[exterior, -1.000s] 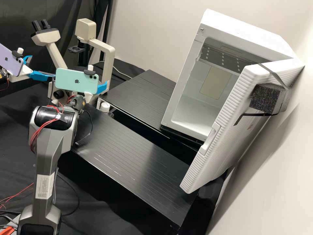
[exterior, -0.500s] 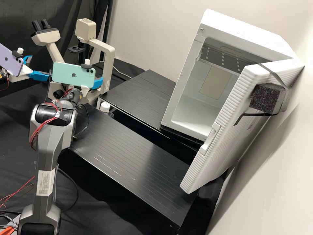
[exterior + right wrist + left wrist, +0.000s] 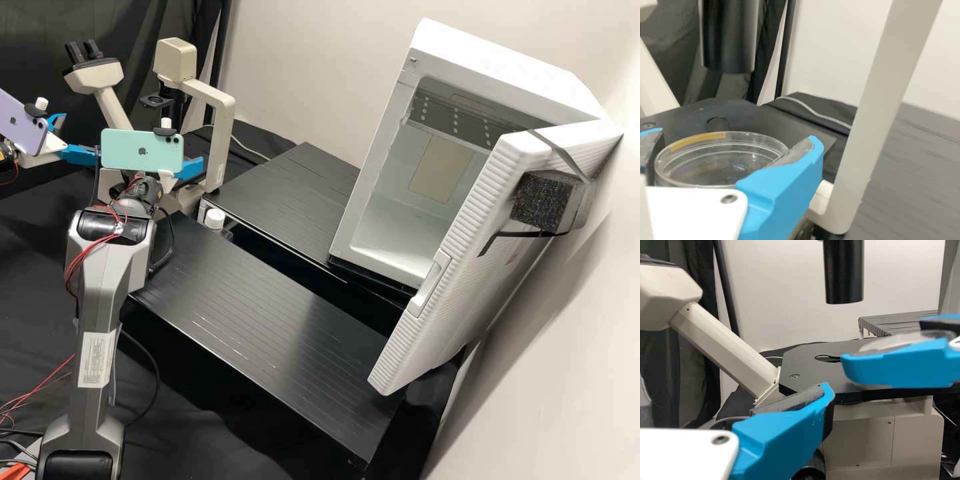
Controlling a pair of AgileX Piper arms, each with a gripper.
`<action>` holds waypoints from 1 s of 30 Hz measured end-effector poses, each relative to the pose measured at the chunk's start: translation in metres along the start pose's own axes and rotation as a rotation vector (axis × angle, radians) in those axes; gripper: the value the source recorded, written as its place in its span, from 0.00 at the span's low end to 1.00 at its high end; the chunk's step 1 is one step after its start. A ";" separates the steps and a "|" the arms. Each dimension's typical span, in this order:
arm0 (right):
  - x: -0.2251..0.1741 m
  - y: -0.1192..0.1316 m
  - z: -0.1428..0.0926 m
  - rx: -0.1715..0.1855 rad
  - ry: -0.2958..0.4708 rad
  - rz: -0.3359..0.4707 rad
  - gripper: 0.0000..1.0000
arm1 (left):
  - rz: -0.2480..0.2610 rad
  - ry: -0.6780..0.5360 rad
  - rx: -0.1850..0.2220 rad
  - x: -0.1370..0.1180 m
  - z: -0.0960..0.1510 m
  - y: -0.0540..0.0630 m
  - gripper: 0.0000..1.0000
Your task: Take out the petri dish and place it under the microscope.
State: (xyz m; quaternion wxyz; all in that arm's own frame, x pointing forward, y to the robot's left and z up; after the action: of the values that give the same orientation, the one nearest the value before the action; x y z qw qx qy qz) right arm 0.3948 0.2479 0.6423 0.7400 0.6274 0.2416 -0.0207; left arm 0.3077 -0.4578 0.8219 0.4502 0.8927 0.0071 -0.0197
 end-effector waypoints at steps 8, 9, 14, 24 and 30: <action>0.016 0.003 -0.004 0.032 -0.008 0.006 0.00 | 0.000 0.000 0.000 0.000 0.000 0.000 1.00; 0.018 0.002 -0.004 0.038 -0.012 0.004 0.00 | 0.000 0.000 0.000 0.000 0.000 0.000 1.00; 0.029 0.000 -0.002 0.072 -0.034 0.023 0.00 | 0.000 0.000 0.000 0.000 0.000 0.000 1.00; 0.046 -0.006 -0.003 0.084 -0.036 0.066 0.00 | 0.000 0.000 0.000 0.000 0.000 0.000 1.00; 0.054 -0.025 0.008 0.076 -0.059 0.036 0.00 | 0.000 0.000 0.000 0.000 0.000 0.000 1.00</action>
State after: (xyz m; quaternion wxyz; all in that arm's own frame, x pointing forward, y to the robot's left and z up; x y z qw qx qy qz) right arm 0.4363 0.2496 0.5992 0.7226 0.6584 0.2076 -0.0349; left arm 0.3077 -0.4578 0.8219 0.4502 0.8927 0.0071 -0.0197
